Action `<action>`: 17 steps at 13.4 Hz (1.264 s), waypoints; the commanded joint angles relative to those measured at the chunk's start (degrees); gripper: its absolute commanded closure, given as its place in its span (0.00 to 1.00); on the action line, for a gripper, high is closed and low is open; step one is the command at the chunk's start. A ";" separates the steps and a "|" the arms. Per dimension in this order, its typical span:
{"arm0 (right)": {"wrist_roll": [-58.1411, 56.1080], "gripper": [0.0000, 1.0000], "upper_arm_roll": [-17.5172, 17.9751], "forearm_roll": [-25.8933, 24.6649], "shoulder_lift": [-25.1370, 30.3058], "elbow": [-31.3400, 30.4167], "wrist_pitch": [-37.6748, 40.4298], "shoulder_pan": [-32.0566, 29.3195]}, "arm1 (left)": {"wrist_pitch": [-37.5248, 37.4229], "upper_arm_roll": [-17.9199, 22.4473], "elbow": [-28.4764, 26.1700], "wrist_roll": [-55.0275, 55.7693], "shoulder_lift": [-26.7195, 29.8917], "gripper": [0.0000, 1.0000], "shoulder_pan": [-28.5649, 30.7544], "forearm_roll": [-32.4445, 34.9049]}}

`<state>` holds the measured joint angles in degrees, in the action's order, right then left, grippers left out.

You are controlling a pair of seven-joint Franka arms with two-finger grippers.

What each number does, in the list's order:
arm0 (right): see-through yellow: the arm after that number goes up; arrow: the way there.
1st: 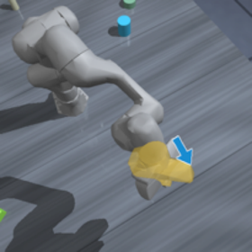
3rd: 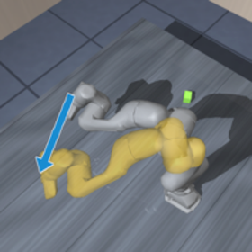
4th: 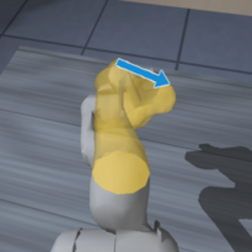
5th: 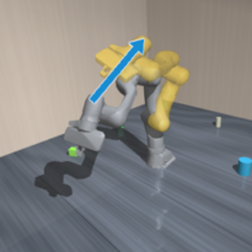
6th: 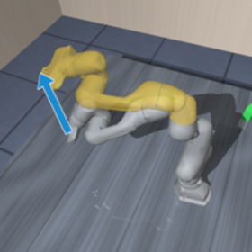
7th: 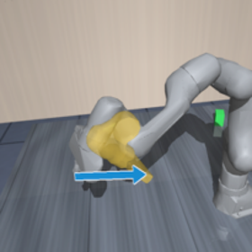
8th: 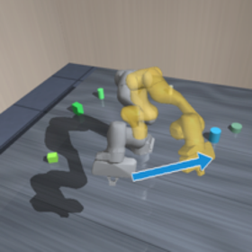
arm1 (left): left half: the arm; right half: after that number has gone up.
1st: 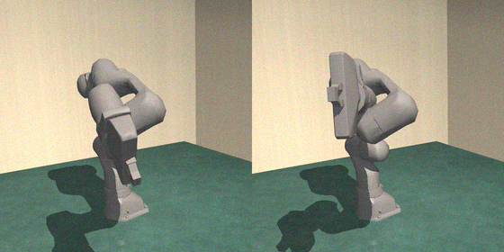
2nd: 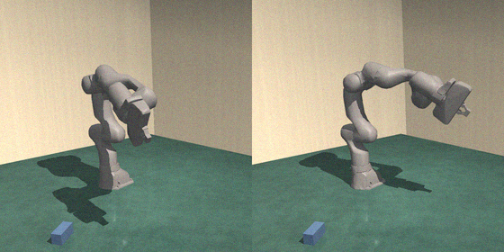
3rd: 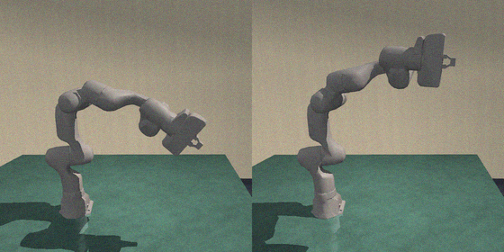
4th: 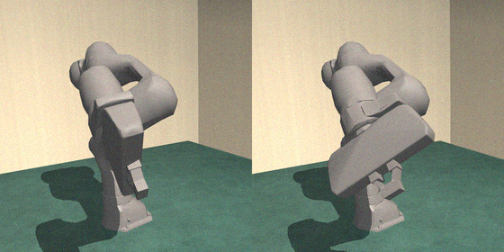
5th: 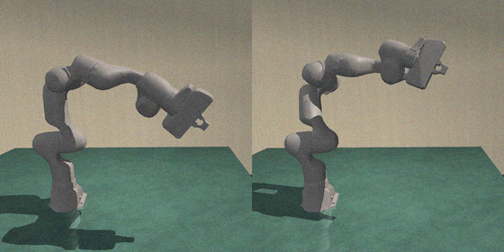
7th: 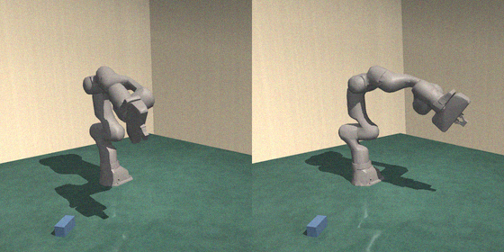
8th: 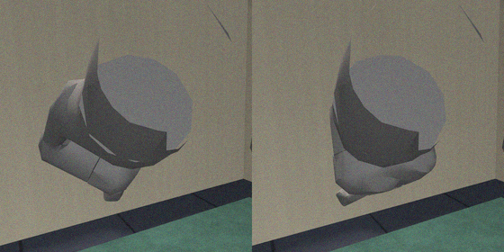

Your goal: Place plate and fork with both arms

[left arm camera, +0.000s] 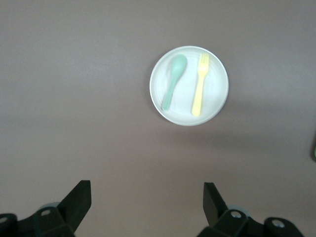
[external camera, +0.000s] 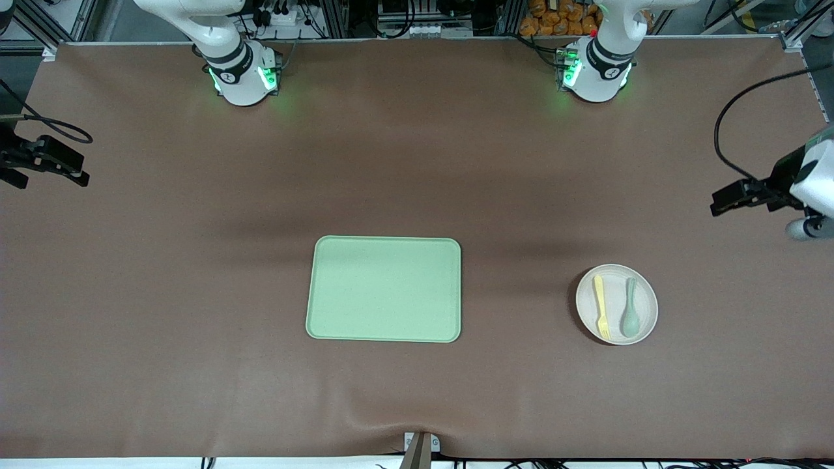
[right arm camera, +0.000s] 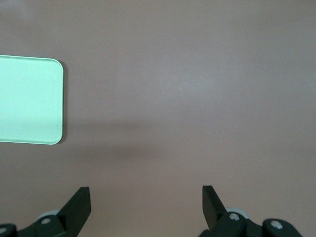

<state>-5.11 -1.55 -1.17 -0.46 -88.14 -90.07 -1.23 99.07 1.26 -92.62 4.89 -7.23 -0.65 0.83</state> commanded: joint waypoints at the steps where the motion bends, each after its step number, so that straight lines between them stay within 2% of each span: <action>1: -0.52 0.00 -0.03 0.20 -0.42 1.21 0.86 -0.18 | 11.02 -0.03 -7.03 0.03 -2.16 0.00 0.91 -0.04; 5: -0.52 0.00 -0.03 0.20 -0.42 1.21 0.95 -0.18 | 20.98 -0.03 -7.85 -0.15 -10.25 0.00 2.22 -0.04; 10: -0.52 0.00 -0.03 0.20 -0.42 1.21 0.95 -0.26 | 25.37 -0.03 -5.03 -2.78 -18.07 0.00 3.81 -0.12; 17: -0.52 0.00 -0.03 0.20 -0.42 1.21 0.86 -0.18 | 29.60 -0.03 -4.15 -2.79 -24.05 0.00 3.46 -0.47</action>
<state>-5.11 -1.58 -1.17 -0.46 -88.11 -90.04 -1.23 127.66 1.14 -98.41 3.04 -29.27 2.81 0.83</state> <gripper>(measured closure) 0.000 0.000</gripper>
